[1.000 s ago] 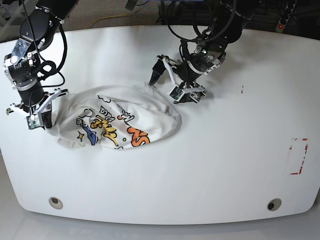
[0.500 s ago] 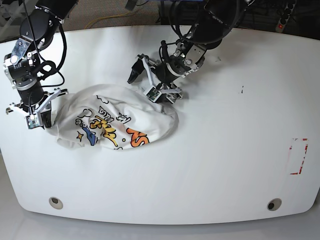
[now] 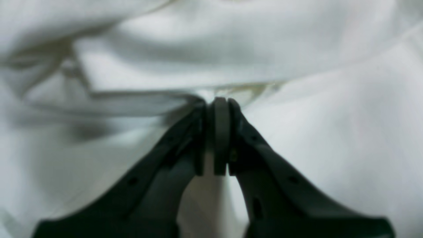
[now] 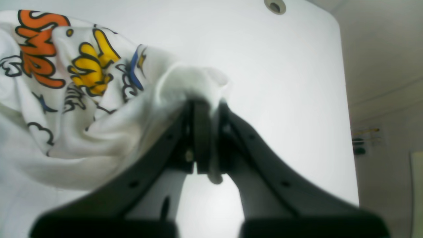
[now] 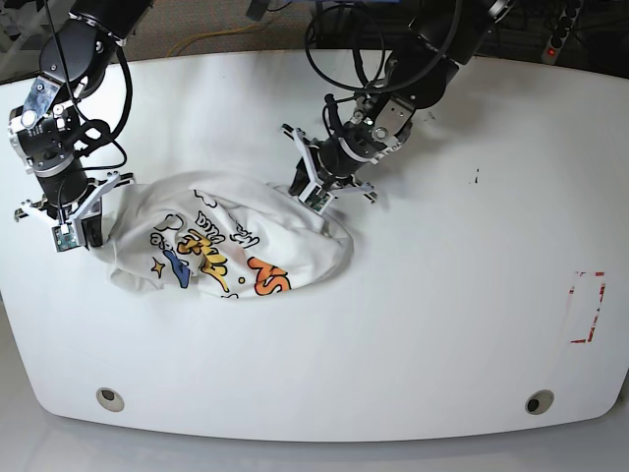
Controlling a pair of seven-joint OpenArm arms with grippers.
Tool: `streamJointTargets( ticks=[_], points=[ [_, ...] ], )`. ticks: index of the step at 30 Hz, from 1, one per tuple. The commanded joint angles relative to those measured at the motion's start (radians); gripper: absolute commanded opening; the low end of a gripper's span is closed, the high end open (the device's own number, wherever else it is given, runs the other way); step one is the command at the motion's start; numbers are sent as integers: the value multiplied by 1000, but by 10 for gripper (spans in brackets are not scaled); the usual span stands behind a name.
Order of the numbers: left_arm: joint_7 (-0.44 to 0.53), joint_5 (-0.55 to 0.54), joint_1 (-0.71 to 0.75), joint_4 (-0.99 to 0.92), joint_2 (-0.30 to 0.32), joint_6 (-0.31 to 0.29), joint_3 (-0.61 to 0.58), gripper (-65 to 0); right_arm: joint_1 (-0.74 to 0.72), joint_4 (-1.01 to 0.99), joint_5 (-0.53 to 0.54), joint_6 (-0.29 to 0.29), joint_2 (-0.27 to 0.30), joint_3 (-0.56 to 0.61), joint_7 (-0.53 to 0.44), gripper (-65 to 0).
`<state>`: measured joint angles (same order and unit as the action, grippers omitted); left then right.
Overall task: Fold the T-shirt properly
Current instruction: 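Pull the pinched fabric apart with both grippers to spread the shirt, then lift the shirt with both grippers and swing it down flat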
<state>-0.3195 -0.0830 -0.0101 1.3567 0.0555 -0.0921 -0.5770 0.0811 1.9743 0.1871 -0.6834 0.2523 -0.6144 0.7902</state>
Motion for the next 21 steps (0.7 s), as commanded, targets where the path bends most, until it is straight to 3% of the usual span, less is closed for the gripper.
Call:
streamJointTargets(
  ticks=[1,14,21],
  points=[
    [-59,13,9,88,40,19,25,-650,-17,15,18,9,15,-3,-27,-650],
    [-117,13,149,421,244,13,366,-650,-77,12,18,11,15,40,-27,-650],
    [-140,13,138,450,274,12,582,-650,-189,-30,-67,34,11,167,-25,-650]
  ],
)
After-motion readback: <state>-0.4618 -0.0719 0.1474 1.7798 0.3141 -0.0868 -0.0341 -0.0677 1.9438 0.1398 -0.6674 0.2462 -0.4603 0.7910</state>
